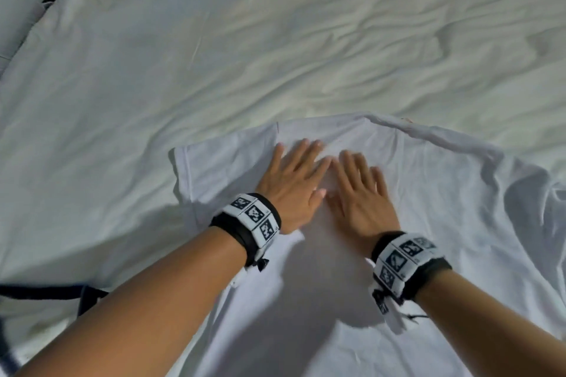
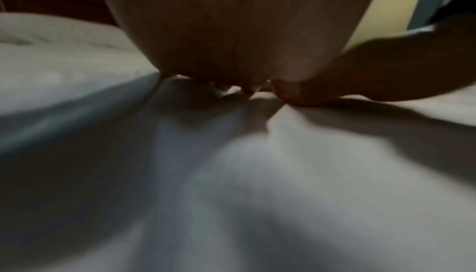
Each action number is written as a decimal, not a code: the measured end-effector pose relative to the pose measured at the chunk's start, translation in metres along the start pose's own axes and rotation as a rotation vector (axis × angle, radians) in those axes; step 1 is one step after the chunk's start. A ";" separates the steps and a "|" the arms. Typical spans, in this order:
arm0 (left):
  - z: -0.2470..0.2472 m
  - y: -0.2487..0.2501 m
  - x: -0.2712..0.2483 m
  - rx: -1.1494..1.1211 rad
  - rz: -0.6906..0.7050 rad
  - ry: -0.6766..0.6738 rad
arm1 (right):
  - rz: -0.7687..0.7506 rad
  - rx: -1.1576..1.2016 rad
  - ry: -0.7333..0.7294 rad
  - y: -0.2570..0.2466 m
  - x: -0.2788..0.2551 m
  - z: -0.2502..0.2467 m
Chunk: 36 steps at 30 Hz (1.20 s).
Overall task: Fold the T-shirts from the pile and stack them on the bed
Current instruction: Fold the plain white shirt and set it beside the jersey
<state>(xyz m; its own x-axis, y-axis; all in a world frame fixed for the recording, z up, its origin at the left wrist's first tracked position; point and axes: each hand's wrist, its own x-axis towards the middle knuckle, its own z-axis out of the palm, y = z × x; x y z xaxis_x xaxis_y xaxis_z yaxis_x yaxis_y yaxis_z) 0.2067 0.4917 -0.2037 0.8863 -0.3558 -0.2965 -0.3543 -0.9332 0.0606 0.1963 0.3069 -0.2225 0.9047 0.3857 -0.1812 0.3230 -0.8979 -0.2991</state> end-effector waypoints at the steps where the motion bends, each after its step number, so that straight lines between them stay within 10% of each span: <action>1: 0.006 -0.002 0.002 0.014 0.002 -0.061 | 0.009 -0.044 -0.035 0.006 -0.009 0.007; 7: -0.002 -0.035 0.021 0.057 -0.448 -0.027 | 0.393 -0.131 -0.013 0.056 -0.008 -0.004; 12: 0.007 0.020 0.013 0.017 -0.077 0.052 | 0.175 -0.080 -0.094 0.050 -0.047 -0.008; 17: 0.018 0.056 0.020 -0.052 -0.373 0.024 | 0.356 -0.023 -0.105 0.097 -0.088 -0.023; 21: 0.019 0.136 0.028 -0.134 -0.101 0.168 | 0.343 -0.044 0.189 0.136 -0.118 -0.051; 26: 0.033 0.218 0.038 -0.160 -0.052 0.106 | 0.749 0.107 0.464 0.215 -0.149 -0.075; 36: 0.041 0.227 0.041 -0.040 -0.111 0.136 | 1.058 0.533 0.277 0.256 -0.149 -0.101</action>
<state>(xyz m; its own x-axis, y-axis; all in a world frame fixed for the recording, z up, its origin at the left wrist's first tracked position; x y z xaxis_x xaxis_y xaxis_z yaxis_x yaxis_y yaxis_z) 0.1504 0.2673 -0.2408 0.9525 -0.2515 -0.1720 -0.2422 -0.9675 0.0734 0.1722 -0.0023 -0.1774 0.7014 -0.6014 -0.3825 -0.7066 -0.5162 -0.4840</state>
